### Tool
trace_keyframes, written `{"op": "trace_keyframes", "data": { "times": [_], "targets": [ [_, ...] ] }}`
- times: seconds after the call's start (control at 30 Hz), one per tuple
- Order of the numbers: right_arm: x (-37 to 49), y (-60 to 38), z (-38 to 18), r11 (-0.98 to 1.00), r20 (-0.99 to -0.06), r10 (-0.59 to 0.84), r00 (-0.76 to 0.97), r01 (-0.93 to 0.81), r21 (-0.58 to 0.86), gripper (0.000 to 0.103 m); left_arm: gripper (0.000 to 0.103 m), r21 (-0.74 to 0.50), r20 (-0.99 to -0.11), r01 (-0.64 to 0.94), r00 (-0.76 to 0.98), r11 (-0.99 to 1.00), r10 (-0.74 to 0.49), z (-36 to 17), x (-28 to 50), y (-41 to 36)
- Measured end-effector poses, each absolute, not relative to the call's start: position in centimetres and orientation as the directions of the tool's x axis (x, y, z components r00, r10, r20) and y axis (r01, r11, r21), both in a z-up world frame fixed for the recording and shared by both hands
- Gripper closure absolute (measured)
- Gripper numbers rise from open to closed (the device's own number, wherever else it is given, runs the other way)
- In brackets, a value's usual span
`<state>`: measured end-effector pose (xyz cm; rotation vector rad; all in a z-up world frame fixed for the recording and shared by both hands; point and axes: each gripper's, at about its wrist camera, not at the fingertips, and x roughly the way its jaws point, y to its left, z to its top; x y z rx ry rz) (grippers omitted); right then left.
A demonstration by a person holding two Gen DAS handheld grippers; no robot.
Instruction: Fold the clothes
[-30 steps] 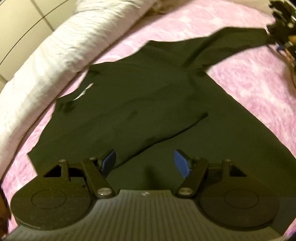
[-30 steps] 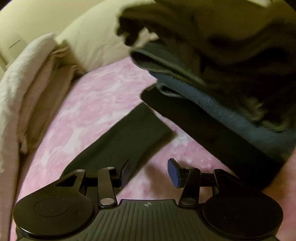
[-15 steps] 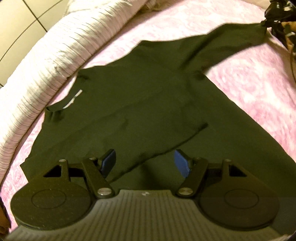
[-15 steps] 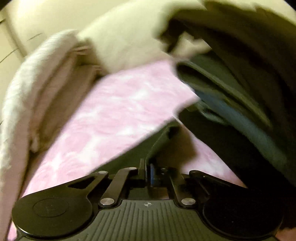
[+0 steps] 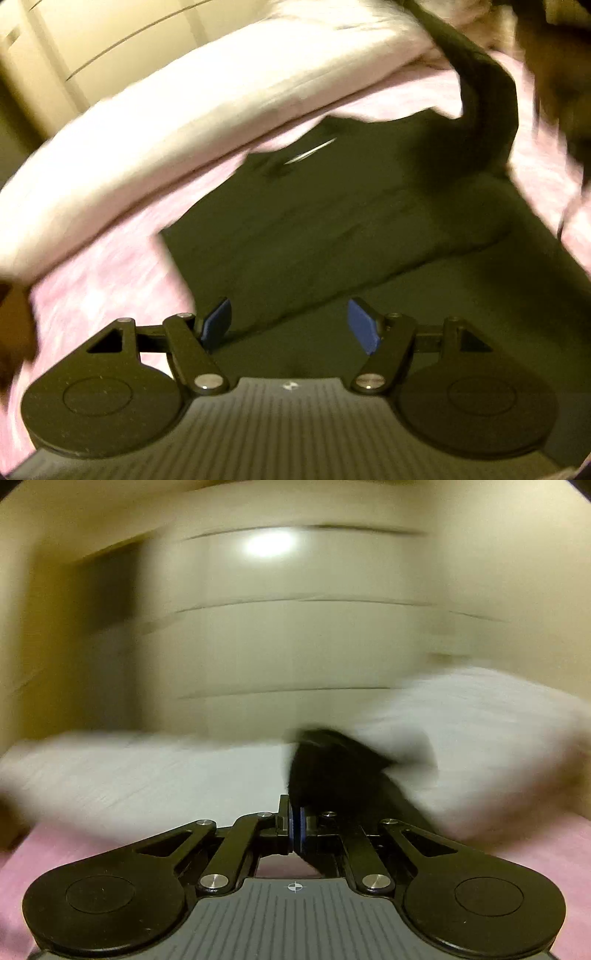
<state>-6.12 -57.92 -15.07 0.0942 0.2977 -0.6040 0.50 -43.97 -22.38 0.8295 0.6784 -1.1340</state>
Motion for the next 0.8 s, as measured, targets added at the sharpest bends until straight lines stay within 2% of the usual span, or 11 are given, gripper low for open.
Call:
{"op": "trace_keyframes", "data": {
  "times": [0.1, 0.2, 0.37, 0.47, 0.53, 0.57, 0.6, 0.63, 0.7, 0.8],
  "targets": [
    [0.1, -52.7, -20.5, 0.879, -0.46, -0.423, 0.781, 0.477, 0.001, 0.101, 0.036, 0.228, -0.817, 0.941, 0.325, 0.252, -0.477, -22.4, 3.9, -39.7],
    [3.2, -49.5, -24.3, 0.895, -0.562, -0.379, 0.735, 0.446, -0.02, 0.101, 0.036, 0.215, -0.828, 0.934, 0.33, 0.285, -0.454, -23.4, 6.5, -36.1],
    [4.9, -50.3, -26.6, 0.872, -0.633, -0.408, 0.658, 0.486, -0.058, 0.101, 0.036, 0.176, -0.839, 0.928, 0.315, 0.328, -0.443, -24.7, 8.9, -32.7],
    [5.5, -50.5, -26.5, 0.842, -0.614, -0.467, 0.636, 0.532, -0.09, 0.101, 0.036, 0.159, -0.831, 0.935, 0.301, 0.318, -0.468, -24.5, 9.5, -31.9],
    [6.2, -50.4, -26.2, 0.851, -0.609, -0.454, 0.65, 0.518, -0.082, 0.1, 0.036, 0.153, -0.826, 0.939, 0.292, 0.308, -0.483, -24.4, 9.7, -32.1],
    [6.4, -49.6, -26.4, 0.879, -0.629, -0.411, 0.66, 0.469, -0.082, 0.095, 0.036, 0.145, -0.824, 0.942, 0.284, 0.302, -0.49, -24.4, 9.9, -32.4],
    [6.7, -48.8, -26.8, 0.909, -0.661, -0.357, 0.66, 0.408, -0.084, 0.083, 0.036, 0.137, -0.824, 0.946, 0.274, 0.294, -0.496, -24.6, 10.1, -32.9],
    [6.6, -48.2, -27.2, 0.929, -0.693, -0.313, 0.649, 0.361, -0.082, 0.077, 0.036, 0.128, -0.824, 0.949, 0.263, 0.287, -0.502, -24.7, 10.3, -33.4],
    [5.9, -47.2, -27.6, 0.947, -0.724, -0.267, 0.637, 0.314, -0.073, 0.055, 0.036, 0.114, -0.82, 0.957, 0.241, 0.265, -0.519, -24.9, 10.6, -34.6],
    [4.1, -46.2, -27.6, 0.953, -0.739, -0.251, 0.625, 0.292, -0.076, 0.049, 0.036, 0.097, -0.815, 0.972, 0.202, 0.216, -0.543, -25.6, 10.0, -37.5]
  ]
}}
